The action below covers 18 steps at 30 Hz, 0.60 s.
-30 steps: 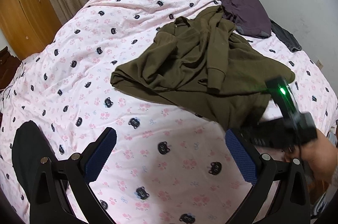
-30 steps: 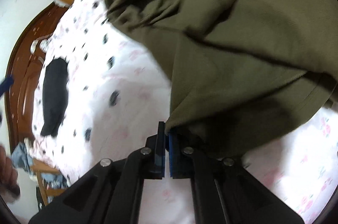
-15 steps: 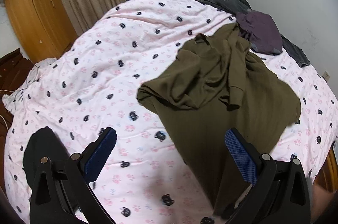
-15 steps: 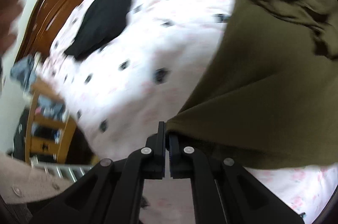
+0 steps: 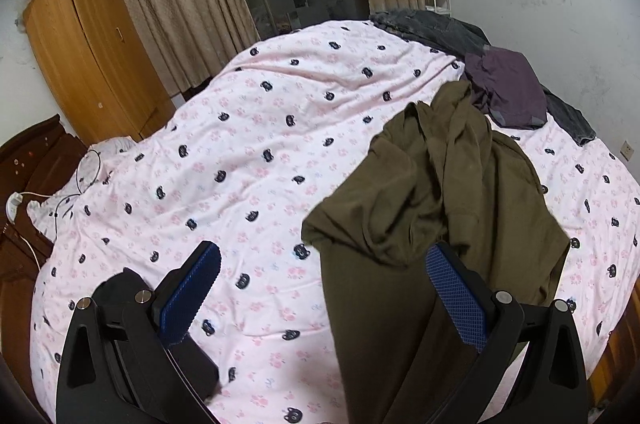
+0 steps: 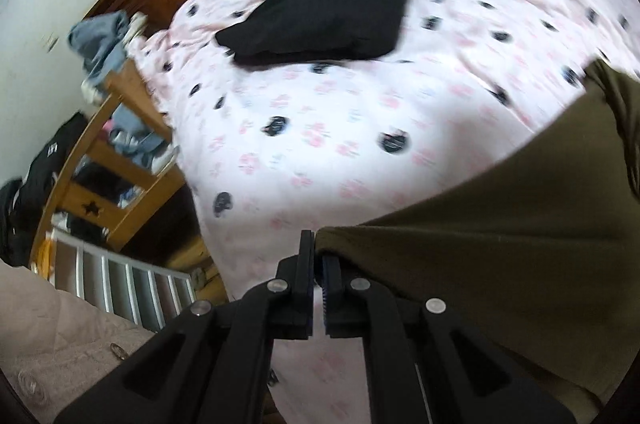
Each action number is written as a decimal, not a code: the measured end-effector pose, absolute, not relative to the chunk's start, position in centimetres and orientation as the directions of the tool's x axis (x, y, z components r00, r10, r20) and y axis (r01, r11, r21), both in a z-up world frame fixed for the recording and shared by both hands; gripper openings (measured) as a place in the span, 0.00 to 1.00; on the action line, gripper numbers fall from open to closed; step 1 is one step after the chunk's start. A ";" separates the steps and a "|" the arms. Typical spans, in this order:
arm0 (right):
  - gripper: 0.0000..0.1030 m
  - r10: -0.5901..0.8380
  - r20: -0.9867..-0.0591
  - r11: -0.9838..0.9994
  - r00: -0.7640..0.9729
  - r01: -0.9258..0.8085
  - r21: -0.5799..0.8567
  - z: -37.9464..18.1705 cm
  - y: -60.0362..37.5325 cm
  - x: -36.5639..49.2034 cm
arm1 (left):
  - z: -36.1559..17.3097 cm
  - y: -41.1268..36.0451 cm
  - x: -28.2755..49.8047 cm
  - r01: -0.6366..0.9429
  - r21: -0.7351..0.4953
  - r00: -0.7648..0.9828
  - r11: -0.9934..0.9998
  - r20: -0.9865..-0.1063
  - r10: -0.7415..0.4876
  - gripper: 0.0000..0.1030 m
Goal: Fold clothes
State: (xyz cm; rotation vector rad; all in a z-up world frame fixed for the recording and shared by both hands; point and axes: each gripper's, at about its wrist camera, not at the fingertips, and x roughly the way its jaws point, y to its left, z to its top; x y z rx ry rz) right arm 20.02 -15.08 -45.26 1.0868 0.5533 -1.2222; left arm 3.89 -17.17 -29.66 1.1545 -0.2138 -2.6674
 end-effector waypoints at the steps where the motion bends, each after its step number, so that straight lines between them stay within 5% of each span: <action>1: 0.09 -0.457 -0.834 -0.021 0.309 0.934 0.357 -45.6 -15.6 20.7 | -30.0 -17.3 3.7 0.148 0.222 -0.663 -0.964 -0.701 -0.263 0.99; 4: 0.27 -0.400 -0.872 -0.093 0.283 0.934 0.346 -49.1 -16.0 20.4 | -32.1 -17.4 2.9 0.144 0.215 -0.641 -0.966 -0.723 -0.256 0.99; 7: 0.68 -0.371 -0.888 -0.187 0.273 0.914 0.359 -51.4 -14.3 18.5 | -34.5 -16.6 1.6 0.116 0.203 -0.624 -0.972 -0.747 -0.230 0.99; 8: 0.94 -0.364 -0.890 -0.205 0.276 0.908 0.365 -51.7 -13.4 18.0 | -35.2 -16.0 1.1 0.096 0.202 -0.624 -0.975 -0.750 -0.217 0.99; 9: 1.00 -0.368 -0.884 -0.215 0.288 0.899 0.382 -51.6 -12.6 17.5 | -35.8 -15.3 0.5 0.077 0.202 -0.627 -0.976 -0.752 -0.205 0.99; 13: 1.00 -0.405 -0.866 -0.316 0.294 0.844 0.434 -50.3 -6.8 13.5 | -36.2 -12.6 -1.5 0.023 0.200 -0.651 -0.980 -0.740 -0.166 0.99; 18: 1.00 -0.387 -0.922 -0.512 -0.035 0.839 0.183 -46.2 0.6 5.7 | -35.0 -12.9 -2.4 0.075 0.138 -0.659 -0.988 -0.737 -0.153 0.99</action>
